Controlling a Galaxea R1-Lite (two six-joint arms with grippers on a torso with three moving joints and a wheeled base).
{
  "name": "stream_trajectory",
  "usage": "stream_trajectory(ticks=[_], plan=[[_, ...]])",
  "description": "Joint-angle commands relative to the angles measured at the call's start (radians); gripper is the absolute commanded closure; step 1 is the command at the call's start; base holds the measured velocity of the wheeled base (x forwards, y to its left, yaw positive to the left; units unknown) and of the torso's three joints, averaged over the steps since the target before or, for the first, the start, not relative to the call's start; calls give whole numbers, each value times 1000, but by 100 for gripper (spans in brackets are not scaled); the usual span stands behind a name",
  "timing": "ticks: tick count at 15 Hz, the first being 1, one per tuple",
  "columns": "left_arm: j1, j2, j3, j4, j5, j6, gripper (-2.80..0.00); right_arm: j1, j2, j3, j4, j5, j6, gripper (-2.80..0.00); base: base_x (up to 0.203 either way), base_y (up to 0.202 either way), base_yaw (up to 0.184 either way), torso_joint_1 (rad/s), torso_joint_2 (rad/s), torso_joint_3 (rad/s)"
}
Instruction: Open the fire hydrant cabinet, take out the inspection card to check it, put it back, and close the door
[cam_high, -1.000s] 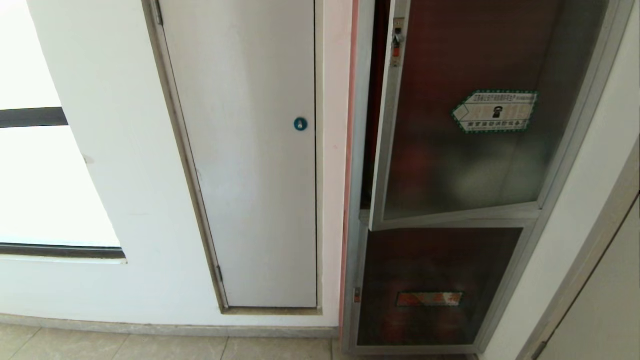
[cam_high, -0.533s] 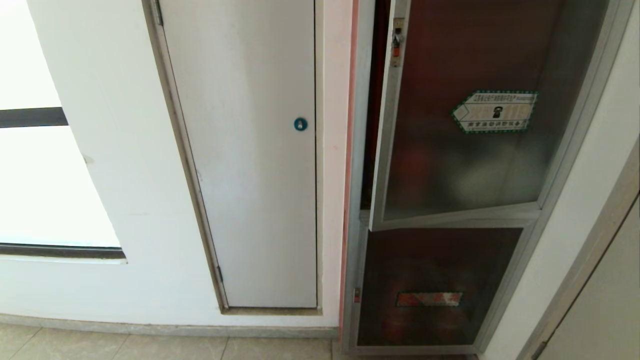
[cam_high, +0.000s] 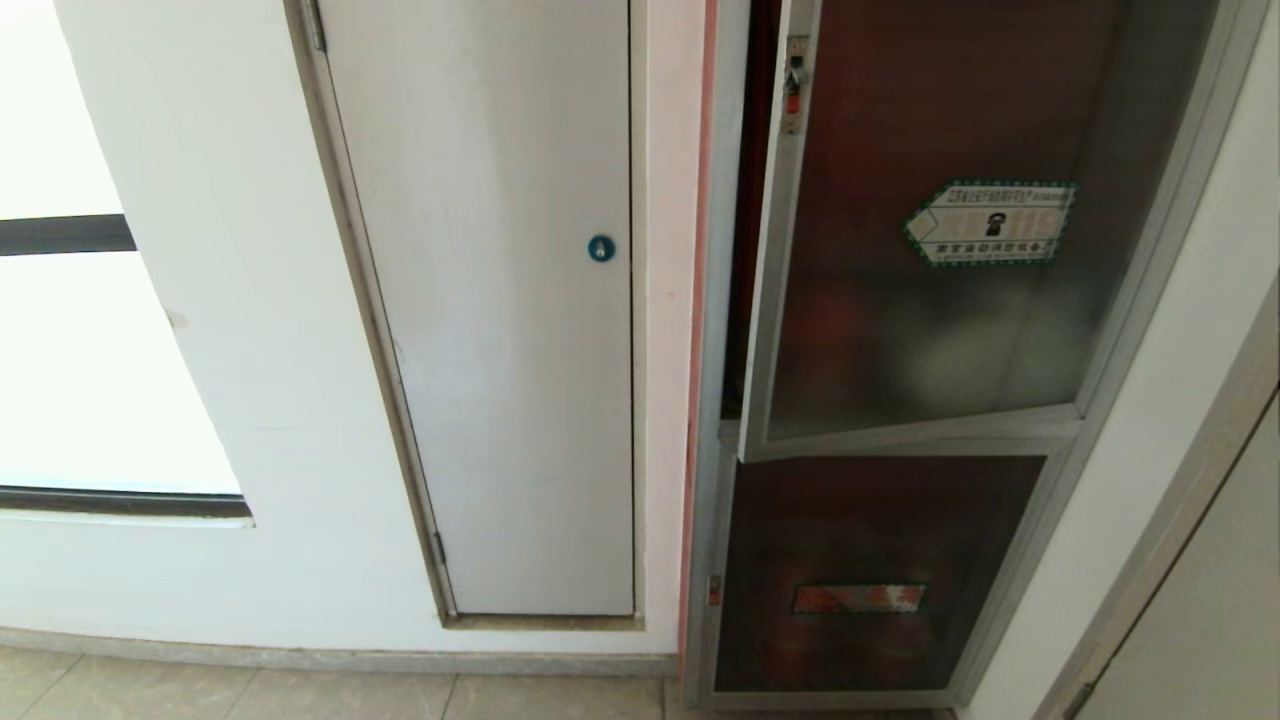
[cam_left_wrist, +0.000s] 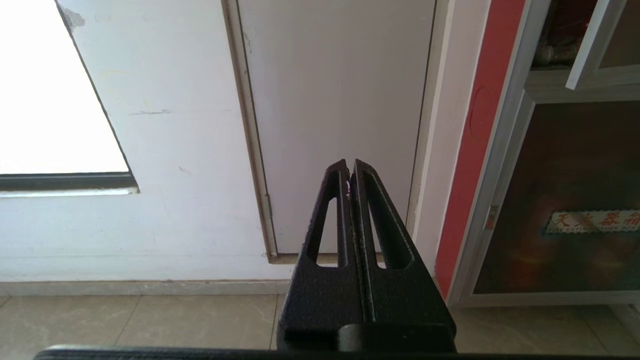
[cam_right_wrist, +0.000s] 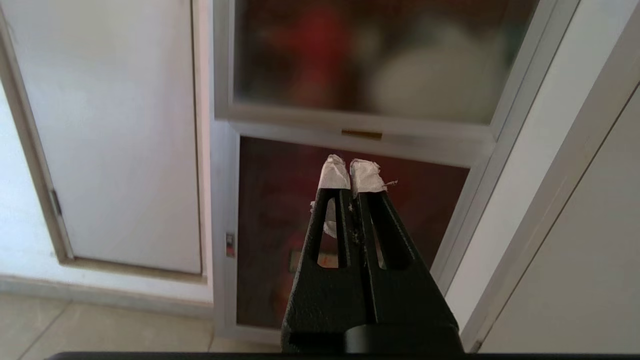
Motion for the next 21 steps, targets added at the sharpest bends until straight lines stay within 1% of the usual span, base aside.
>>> stream_trajectory(ticks=[1, 3, 4, 5, 6, 21], plan=[[0, 1, 24, -1, 0, 0, 0, 0, -2, 42, 10, 0, 1, 0, 0, 0, 0, 0, 0, 0], [0, 0, 24, -1, 0, 0, 0, 0, -2, 42, 90, -5, 2, 0, 0, 0, 0, 0, 0, 0], [0, 1, 24, -1, 0, 0, 0, 0, -2, 41, 112, -11, 33, 0, 0, 0, 0, 0, 0, 0], [0, 1, 25, -2, 0, 0, 0, 0, -1, 42, 109, -16, 80, 0, 0, 0, 0, 0, 0, 0], [0, 1, 23, -1, 0, 0, 0, 0, 0, 42, 108, -20, 86, 0, 0, 0, 0, 0, 0, 0], [0, 1, 23, -1, 0, 0, 0, 0, 0, 42, 107, -22, 93, 0, 0, 0, 0, 0, 0, 0]])
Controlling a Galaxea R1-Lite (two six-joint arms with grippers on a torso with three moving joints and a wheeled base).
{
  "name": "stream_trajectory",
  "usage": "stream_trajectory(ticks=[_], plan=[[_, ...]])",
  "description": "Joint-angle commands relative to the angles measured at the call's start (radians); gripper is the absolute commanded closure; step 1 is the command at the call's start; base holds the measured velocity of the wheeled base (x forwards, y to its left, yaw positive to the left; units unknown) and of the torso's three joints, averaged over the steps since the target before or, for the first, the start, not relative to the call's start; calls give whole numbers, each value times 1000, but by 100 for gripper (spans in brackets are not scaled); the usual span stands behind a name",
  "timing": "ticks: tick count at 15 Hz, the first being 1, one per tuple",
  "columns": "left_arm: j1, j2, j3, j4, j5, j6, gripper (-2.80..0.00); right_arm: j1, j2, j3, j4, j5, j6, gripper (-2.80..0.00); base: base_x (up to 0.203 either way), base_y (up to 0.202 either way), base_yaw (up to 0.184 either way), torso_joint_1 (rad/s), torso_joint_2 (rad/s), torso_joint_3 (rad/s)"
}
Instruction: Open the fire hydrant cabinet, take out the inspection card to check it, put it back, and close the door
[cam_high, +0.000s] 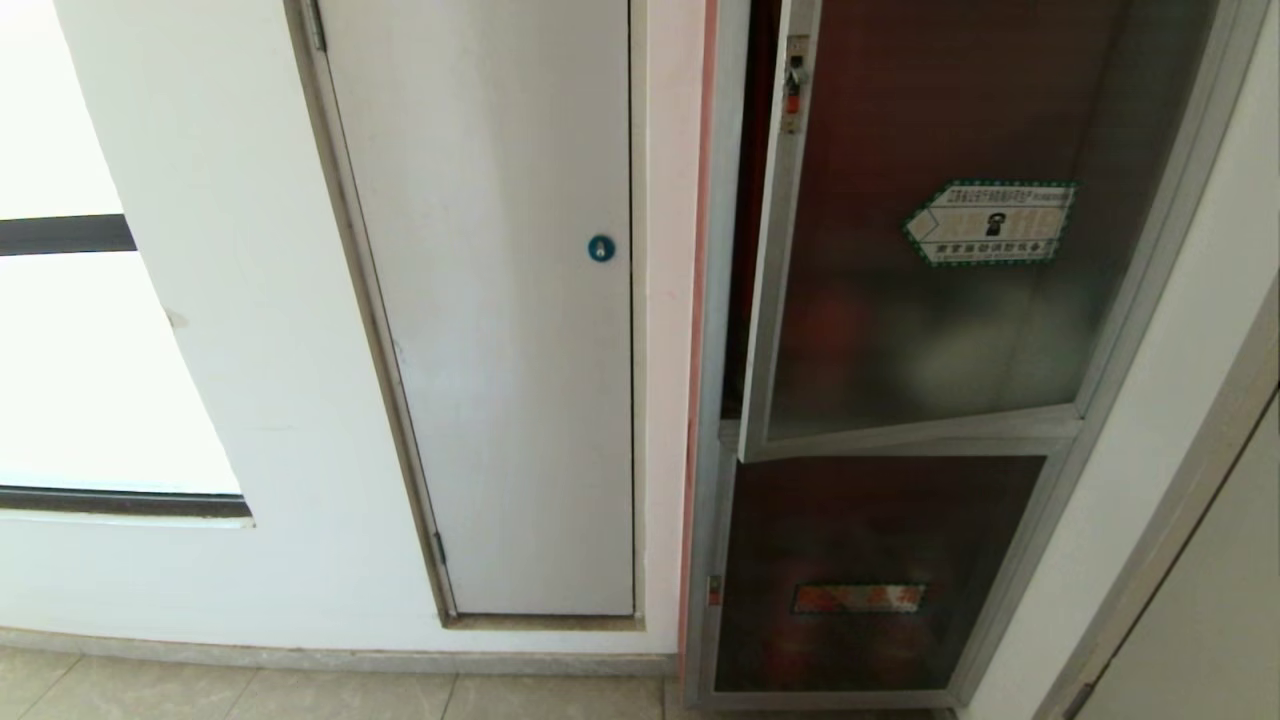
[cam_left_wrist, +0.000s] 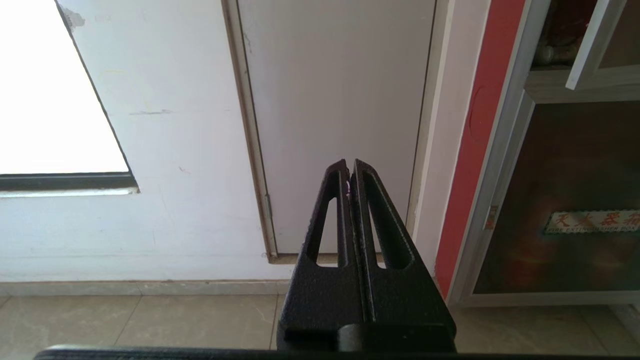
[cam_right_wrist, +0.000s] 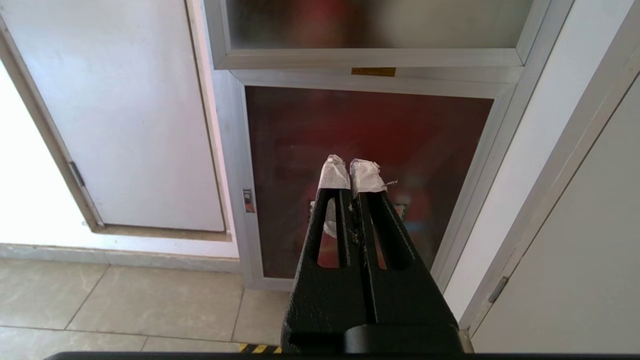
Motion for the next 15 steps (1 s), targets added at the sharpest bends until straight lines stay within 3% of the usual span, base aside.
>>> stream_trajectory(ticks=[1, 15], plan=[[0, 1, 23, -1, 0, 0, 0, 0, 2, 0, 1, 0, -1, 0, 0, 0, 0, 0, 0, 0], [0, 1, 25, -1, 0, 6, 0, 0, 2, 0, 1, 0, -1, 0, 11, 0, 0, 0, -1, 0]])
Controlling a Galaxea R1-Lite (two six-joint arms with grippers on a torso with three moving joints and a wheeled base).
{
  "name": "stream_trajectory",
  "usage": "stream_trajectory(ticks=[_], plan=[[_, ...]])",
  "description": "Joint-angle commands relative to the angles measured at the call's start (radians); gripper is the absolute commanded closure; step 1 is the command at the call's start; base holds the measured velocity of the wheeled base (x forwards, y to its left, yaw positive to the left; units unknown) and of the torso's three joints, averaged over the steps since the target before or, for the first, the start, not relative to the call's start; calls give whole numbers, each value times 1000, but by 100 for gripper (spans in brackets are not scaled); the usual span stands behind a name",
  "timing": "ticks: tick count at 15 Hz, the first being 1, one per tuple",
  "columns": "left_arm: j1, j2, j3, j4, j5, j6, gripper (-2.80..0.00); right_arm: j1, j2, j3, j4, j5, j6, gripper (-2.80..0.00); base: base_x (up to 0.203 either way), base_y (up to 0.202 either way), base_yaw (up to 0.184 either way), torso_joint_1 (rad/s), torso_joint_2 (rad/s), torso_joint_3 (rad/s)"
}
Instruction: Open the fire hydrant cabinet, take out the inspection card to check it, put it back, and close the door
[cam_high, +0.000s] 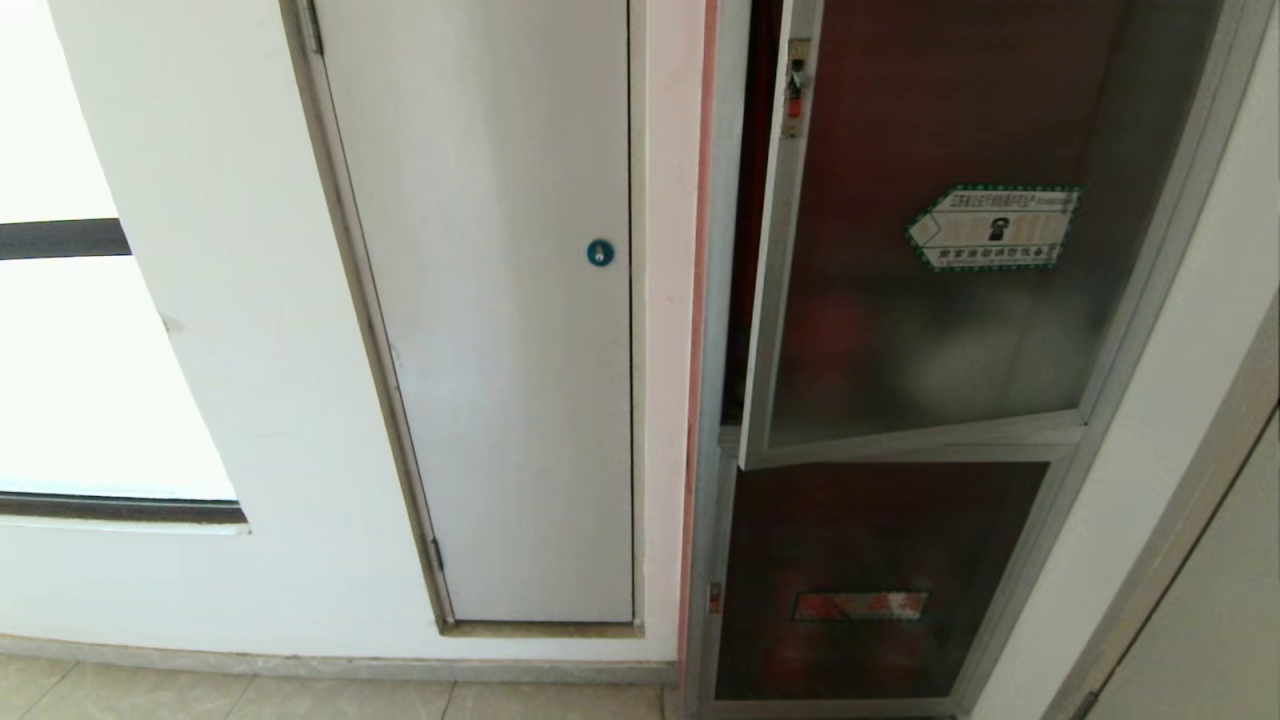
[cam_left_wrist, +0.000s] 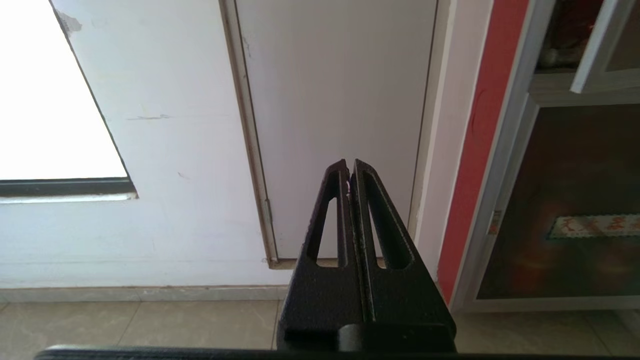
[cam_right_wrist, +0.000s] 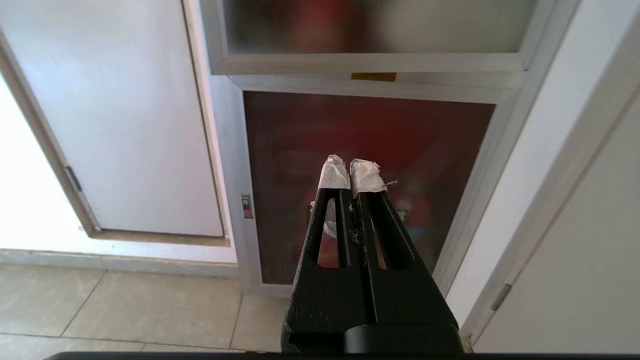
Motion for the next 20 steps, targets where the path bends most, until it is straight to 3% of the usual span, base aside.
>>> stream_trajectory(ticks=[1, 20], plan=[[0, 1, 25, 0, 0, 0, 0, 0, 0, 0, 1, 0, -1, 0, 184, 0, 1, 7, 2, 2], [0, 1, 25, -2, 0, -1, 0, 0, 1, 0, 1, 0, -1, 0, 197, 0, 0, 3, 3, 2]])
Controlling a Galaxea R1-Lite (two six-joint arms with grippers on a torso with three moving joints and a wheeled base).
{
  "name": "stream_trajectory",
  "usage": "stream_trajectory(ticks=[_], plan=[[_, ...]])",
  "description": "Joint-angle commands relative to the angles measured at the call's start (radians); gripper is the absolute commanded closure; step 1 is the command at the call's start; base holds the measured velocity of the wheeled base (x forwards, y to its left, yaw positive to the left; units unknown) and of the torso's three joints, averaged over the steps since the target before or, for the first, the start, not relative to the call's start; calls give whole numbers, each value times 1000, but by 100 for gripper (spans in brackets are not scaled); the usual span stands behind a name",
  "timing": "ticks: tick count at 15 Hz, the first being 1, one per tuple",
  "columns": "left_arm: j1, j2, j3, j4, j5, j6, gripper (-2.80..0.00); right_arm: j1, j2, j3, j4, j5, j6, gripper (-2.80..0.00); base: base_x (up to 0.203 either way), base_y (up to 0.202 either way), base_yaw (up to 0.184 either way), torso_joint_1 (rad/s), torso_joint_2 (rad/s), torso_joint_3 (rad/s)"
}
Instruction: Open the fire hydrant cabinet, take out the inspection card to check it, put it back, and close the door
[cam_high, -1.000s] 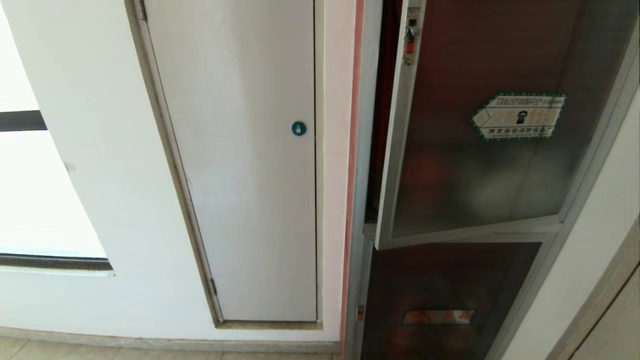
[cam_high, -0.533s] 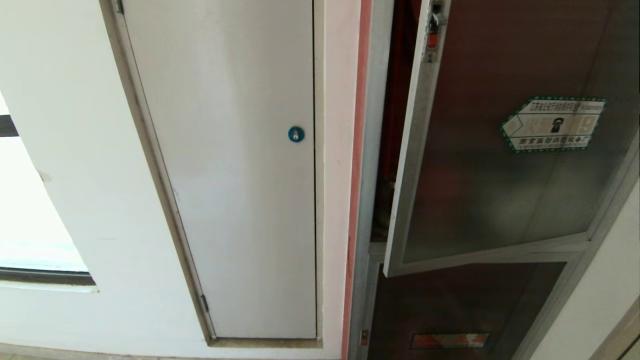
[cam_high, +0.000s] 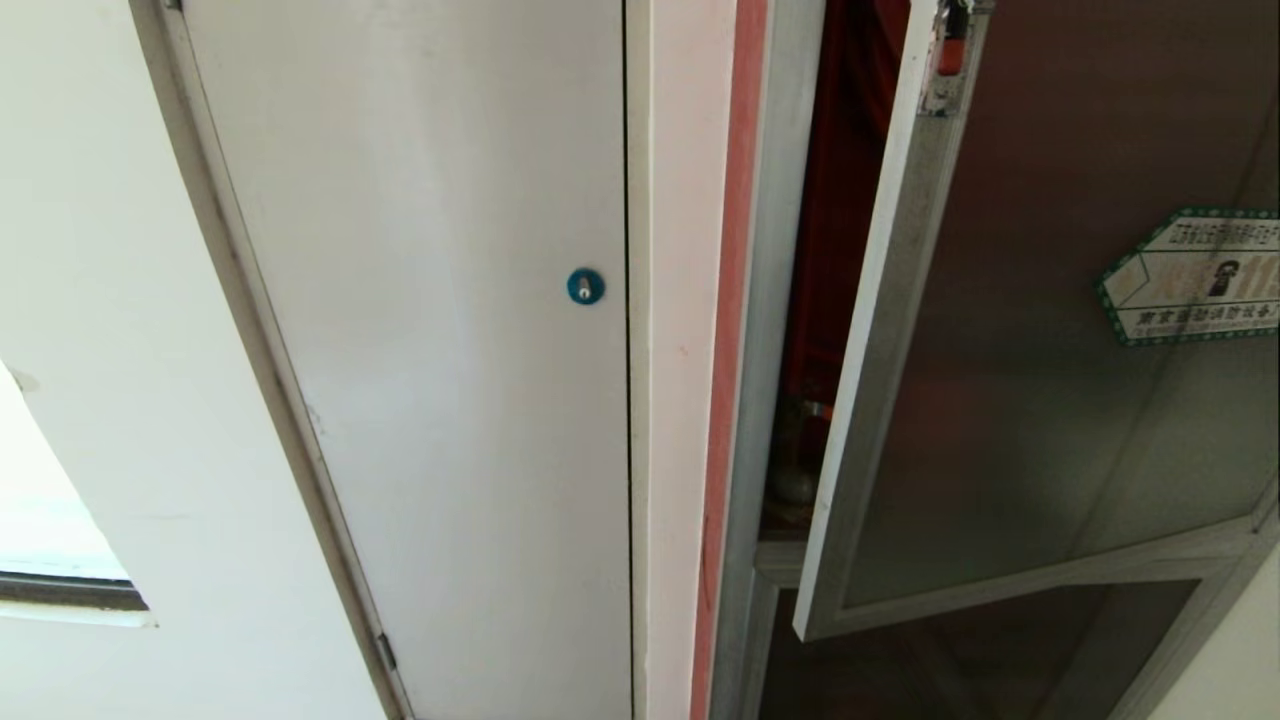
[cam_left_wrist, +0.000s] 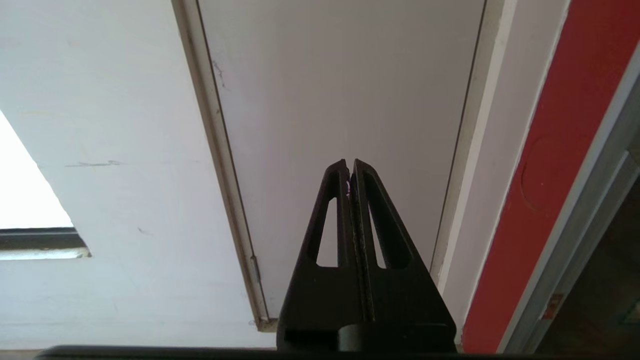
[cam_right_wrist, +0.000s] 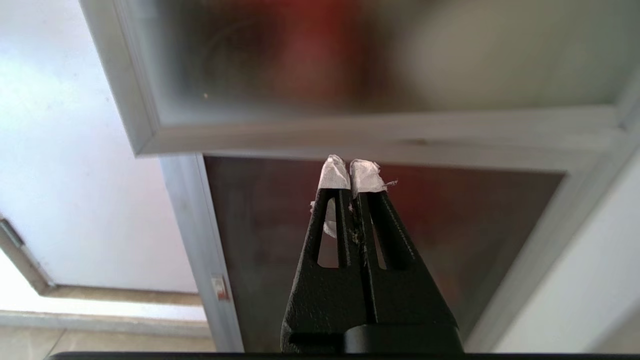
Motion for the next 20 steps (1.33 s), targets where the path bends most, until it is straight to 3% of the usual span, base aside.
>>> stream_trajectory(ticks=[1, 11, 20], plan=[[0, 1, 25, -1, 0, 0, 0, 0, 1, 0, 0, 1, -1, 0, 194, 0, 0, 1, 2, 2], [0, 1, 25, -1, 0, -5, 0, 0, 0, 0, -1, 1, -1, 0, 182, 0, 0, 5, 5, 2], [0, 1, 25, -1, 0, -5, 0, 0, 0, 0, -2, 1, -1, 0, 0, 0, 0, 0, 0, 0]])
